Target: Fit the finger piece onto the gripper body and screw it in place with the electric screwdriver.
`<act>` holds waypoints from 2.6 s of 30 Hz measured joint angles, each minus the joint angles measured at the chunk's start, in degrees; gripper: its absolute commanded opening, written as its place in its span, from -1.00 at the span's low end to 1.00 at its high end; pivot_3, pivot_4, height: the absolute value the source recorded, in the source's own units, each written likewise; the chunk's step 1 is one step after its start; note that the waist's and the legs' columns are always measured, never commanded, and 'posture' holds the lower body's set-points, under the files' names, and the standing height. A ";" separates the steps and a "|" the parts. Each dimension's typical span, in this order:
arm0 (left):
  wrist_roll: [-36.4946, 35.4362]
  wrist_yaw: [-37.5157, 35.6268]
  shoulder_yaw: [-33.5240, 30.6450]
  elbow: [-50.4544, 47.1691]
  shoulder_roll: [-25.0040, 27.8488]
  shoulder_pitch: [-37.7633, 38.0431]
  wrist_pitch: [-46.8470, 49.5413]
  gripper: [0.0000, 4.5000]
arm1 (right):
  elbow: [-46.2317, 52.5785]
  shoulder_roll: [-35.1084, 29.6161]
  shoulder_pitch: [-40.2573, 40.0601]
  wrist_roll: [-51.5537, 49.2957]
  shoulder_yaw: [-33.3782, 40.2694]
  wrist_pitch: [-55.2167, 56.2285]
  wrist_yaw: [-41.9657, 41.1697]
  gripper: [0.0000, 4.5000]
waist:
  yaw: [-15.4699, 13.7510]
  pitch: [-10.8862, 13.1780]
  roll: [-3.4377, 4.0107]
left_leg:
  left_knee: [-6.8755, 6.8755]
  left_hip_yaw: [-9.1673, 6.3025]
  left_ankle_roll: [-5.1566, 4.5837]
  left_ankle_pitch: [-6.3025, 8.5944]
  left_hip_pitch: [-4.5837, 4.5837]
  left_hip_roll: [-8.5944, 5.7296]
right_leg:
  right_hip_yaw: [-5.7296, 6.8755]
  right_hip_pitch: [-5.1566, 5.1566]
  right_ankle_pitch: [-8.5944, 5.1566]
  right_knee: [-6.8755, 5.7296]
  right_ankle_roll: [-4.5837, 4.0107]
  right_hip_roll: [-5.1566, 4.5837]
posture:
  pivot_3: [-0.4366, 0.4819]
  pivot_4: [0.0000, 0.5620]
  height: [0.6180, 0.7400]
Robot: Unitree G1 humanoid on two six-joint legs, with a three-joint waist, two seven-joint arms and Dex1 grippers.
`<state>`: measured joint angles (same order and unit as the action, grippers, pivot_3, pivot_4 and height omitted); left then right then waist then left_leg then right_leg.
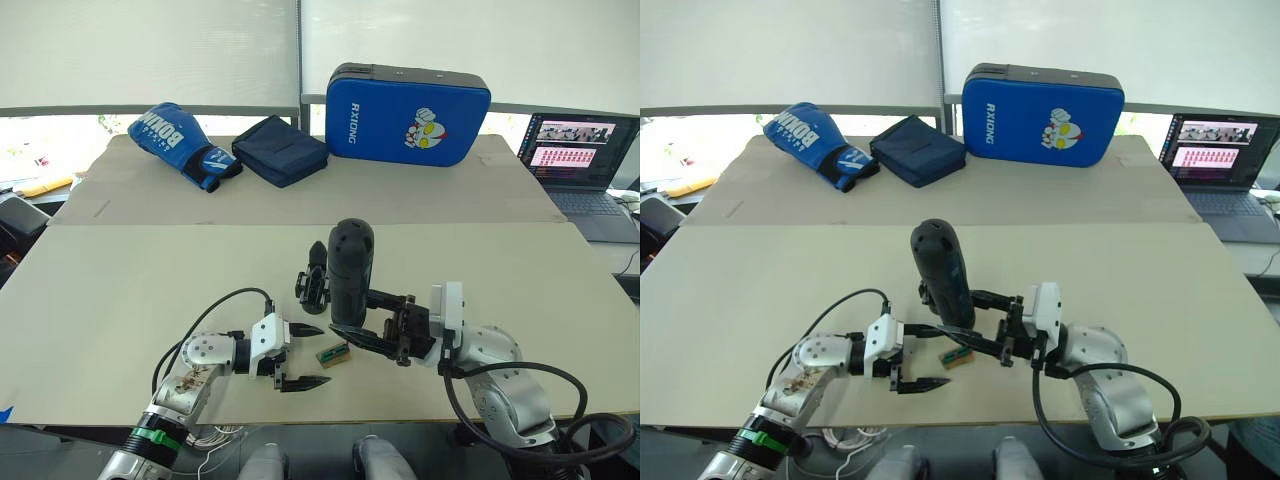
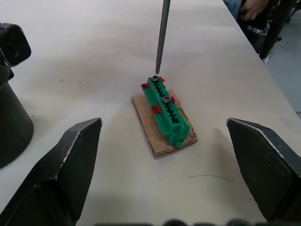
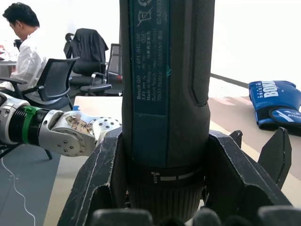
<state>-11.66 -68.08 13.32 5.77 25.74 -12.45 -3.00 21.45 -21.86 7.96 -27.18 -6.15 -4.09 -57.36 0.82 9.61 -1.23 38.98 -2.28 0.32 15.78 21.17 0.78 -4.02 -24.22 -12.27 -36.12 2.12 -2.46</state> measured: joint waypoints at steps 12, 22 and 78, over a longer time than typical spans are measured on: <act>0.00 0.04 0.00 0.01 0.00 0.18 -0.40 1.00 | -0.24 0.07 0.01 0.03 -0.09 0.00 -0.02 -0.15 | 0.01 0.00 0.00 | 0.00 0.00 0.00 0.00 0.00 0.00 | 0.00 0.00 0.00 0.00 0.00 0.00 | -0.05 -0.47 1.00; -0.03 0.31 0.00 -0.02 -0.01 0.66 -0.66 1.00 | -0.31 0.14 0.06 0.03 -0.31 0.00 -0.04 -0.15 | 0.07 -0.01 0.02 | -0.01 0.00 0.00 0.00 -0.01 0.01 | 0.00 0.00 0.00 0.00 0.00 0.00 | -0.05 -0.47 1.00; -0.09 1.03 0.18 -0.45 -0.08 1.53 -0.88 1.00 | -1.21 -1.67 0.78 -1.80 -1.85 -2.21 -1.23 -0.15 | 0.14 -0.08 0.10 | -0.02 0.00 0.00 0.00 -0.03 0.01 | -0.01 0.02 0.00 0.00 0.00 0.01 | -0.05 -0.47 1.00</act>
<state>-11.75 -67.05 13.50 5.32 25.66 -10.92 -3.89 20.24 -23.53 8.74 -28.98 -8.00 -6.30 -58.59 0.95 9.53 -1.13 38.96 -2.28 0.32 15.78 21.14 0.79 -4.03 -24.20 -12.27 -36.12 2.12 -2.46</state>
